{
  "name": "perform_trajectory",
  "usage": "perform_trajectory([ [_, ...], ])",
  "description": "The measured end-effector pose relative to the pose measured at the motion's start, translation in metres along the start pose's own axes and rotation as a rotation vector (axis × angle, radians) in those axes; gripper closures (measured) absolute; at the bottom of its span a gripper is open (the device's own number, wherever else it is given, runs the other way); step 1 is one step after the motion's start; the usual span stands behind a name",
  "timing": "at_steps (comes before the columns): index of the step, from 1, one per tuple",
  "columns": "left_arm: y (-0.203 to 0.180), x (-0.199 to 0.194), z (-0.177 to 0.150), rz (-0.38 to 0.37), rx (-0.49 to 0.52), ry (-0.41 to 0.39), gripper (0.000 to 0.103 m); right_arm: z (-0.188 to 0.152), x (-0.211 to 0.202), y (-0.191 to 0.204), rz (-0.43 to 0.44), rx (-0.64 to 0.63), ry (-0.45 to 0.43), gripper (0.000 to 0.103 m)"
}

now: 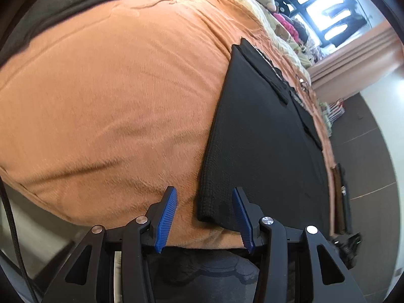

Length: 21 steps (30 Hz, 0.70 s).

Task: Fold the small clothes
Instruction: 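Close the left tool on the shirt hem while the right tool closes beside it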

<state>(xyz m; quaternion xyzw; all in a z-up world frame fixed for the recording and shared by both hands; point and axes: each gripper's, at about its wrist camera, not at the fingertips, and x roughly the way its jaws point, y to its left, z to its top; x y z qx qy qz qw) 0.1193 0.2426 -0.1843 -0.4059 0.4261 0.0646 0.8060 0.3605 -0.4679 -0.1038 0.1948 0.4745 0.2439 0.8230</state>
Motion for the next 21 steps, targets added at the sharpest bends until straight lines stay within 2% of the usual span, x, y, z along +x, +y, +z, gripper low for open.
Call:
perform_trajectory([
  [7, 0.004, 0.003, -0.013, -0.118, -0.082, 0.04, 0.056, -0.006, 0.003, -0.017, 0.112, 0.08, -0.042, 0.052],
  [15, 0.005, 0.007, -0.017, -0.16, -0.145, 0.027, 0.056, -0.011, 0.014, -0.018, 0.175, 0.125, -0.073, 0.053],
  [16, 0.006, 0.007, -0.018, -0.16, -0.15, 0.022, 0.058, -0.013, 0.014, -0.018, 0.188, 0.134, -0.073, 0.063],
  [19, 0.004, 0.009, -0.019, -0.145, -0.159, 0.021, 0.069, -0.017, 0.02, -0.019, 0.201, 0.146, -0.059, 0.072],
  [20, 0.003, 0.009, -0.019, -0.135, -0.16, 0.021, 0.078, -0.017, 0.022, -0.021, 0.194, 0.15, -0.061, 0.075],
  [21, 0.002, 0.01, -0.019, -0.12, -0.158, 0.025, 0.09, -0.017, 0.022, -0.023, 0.186, 0.16, -0.069, 0.085],
])
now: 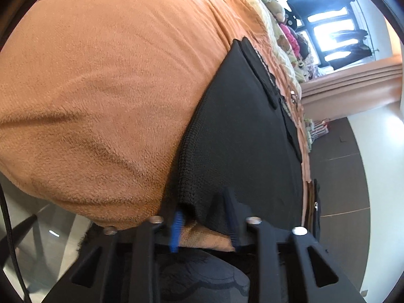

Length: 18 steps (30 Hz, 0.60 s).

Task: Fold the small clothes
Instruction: 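Close the left tool on the shirt hem while the right tool closes beside it, then lift the hem with both tools and carry it over toward the collar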

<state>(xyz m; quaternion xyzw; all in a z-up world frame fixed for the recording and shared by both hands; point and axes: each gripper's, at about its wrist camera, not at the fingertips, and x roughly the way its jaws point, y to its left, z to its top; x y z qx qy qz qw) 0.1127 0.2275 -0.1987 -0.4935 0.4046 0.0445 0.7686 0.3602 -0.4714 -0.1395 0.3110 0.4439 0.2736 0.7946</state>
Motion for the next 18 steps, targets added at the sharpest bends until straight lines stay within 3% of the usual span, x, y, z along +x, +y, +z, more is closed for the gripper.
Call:
perform_trajectory([
  [1, -0.002, 0.001, 0.0, 0.028, 0.003, -0.003, 0.092, 0.001, -0.002, -0.001, 0.002, 0.01, -0.011, 0.099],
  [7, -0.012, -0.014, 0.005, 0.083, 0.028, -0.071, 0.1, 0.003, -0.029, 0.009, 0.028, -0.007, -0.1, 0.1],
  [10, -0.012, -0.027, 0.008, 0.049, 0.009, -0.102, 0.1, 0.002, -0.041, 0.019, 0.02, -0.021, -0.127, 0.101],
  [13, -0.022, -0.038, 0.007, 0.058, 0.043, -0.138, 0.1, -0.003, -0.046, 0.033, 0.032, -0.038, -0.147, 0.101],
  [18, -0.047, -0.068, 0.004, 0.012, 0.089, -0.212, 0.1, -0.009, -0.059, 0.05, 0.063, -0.067, -0.184, 0.101],
])
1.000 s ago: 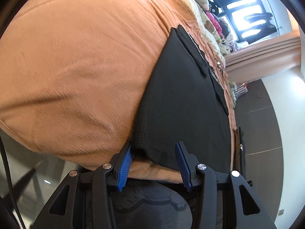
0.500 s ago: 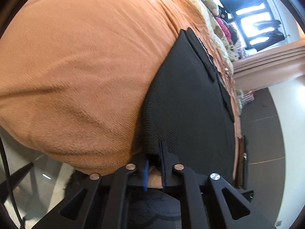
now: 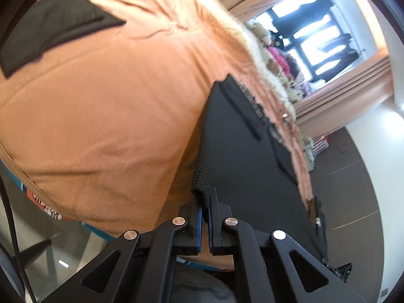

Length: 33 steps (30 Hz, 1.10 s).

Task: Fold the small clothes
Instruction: 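Lift the hem with both tools and carry it over toward the collar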

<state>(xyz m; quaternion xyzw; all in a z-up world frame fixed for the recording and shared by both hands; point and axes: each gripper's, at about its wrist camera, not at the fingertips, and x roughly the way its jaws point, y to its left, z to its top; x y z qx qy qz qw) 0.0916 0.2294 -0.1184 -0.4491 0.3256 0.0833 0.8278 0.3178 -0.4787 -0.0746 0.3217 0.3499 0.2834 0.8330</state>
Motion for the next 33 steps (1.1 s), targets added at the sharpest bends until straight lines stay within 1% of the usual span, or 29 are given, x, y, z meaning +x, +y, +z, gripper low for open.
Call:
perform_trajectory([
  [2, -0.009, -0.013, 0.005, -0.008, 0.023, -0.022, 0.1, 0.0, -0.006, 0.005, 0.021, -0.008, -0.018, 0.101],
  [7, -0.034, -0.059, 0.013, -0.065, 0.057, -0.097, 0.1, -0.005, -0.023, 0.018, 0.073, -0.042, -0.06, 0.101],
  [10, -0.048, -0.086, 0.012, -0.09, 0.078, -0.128, 0.1, -0.008, -0.037, 0.021, 0.096, -0.056, -0.08, 0.101],
  [12, -0.058, -0.112, 0.008, -0.108, 0.091, -0.153, 0.1, -0.013, -0.048, 0.023, 0.119, -0.067, -0.094, 0.101],
  [16, -0.078, -0.153, 0.007, -0.134, 0.105, -0.19, 0.1, -0.02, -0.071, 0.028, 0.162, -0.107, -0.13, 0.101],
  [21, -0.108, -0.19, 0.013, -0.16, 0.128, -0.224, 0.1, -0.022, -0.091, 0.038, 0.205, -0.145, -0.168, 0.101],
  [24, -0.121, -0.194, 0.019, -0.166, 0.159, -0.244, 0.1, -0.014, -0.088, 0.042, 0.213, -0.177, -0.191, 0.101],
  [26, -0.127, -0.192, 0.03, -0.171, 0.17, -0.246, 0.1, -0.009, -0.084, 0.04, 0.218, -0.189, -0.198, 0.101],
  [28, -0.133, -0.185, 0.043, -0.171, 0.179, -0.243, 0.1, 0.0, -0.077, 0.039, 0.215, -0.199, -0.204, 0.101],
  [32, -0.147, -0.161, 0.075, -0.15, 0.195, -0.23, 0.1, 0.018, -0.055, 0.04, 0.195, -0.207, -0.202, 0.101],
  [33, -0.151, -0.152, 0.083, -0.143, 0.199, -0.227, 0.1, 0.026, -0.041, 0.037, 0.19, -0.201, -0.198, 0.101],
])
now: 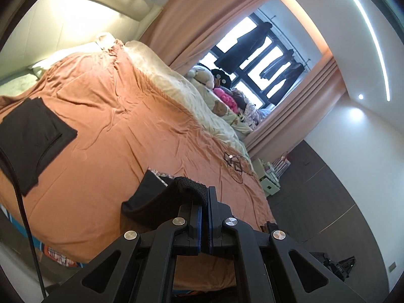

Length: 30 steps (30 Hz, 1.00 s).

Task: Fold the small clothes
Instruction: 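Lift the hem with both tools and carry it over toward the collar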

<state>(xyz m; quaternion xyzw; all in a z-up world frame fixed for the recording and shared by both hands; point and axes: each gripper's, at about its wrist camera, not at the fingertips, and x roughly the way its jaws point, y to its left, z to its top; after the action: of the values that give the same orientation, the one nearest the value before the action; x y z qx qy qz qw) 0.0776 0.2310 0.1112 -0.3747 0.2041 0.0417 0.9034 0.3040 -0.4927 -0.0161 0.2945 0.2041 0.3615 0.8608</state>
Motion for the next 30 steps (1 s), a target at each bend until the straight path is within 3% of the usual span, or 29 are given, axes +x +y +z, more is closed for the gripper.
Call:
perform_trajectory([
  [14, 0.008, 0.123, 0.054, 0.082, 0.003, 0.051, 0.1, 0.069, 0.136, -0.032, -0.087, 0.001, 0.074, 0.101],
  [21, 0.026, 0.189, 0.066, 0.135, -0.016, 0.108, 0.1, 0.101, 0.191, -0.034, -0.14, 0.005, 0.121, 0.101],
  [30, 0.058, 0.287, 0.07, 0.201, -0.039, 0.204, 0.1, 0.116, 0.249, -0.05, -0.231, 0.036, 0.191, 0.101],
])
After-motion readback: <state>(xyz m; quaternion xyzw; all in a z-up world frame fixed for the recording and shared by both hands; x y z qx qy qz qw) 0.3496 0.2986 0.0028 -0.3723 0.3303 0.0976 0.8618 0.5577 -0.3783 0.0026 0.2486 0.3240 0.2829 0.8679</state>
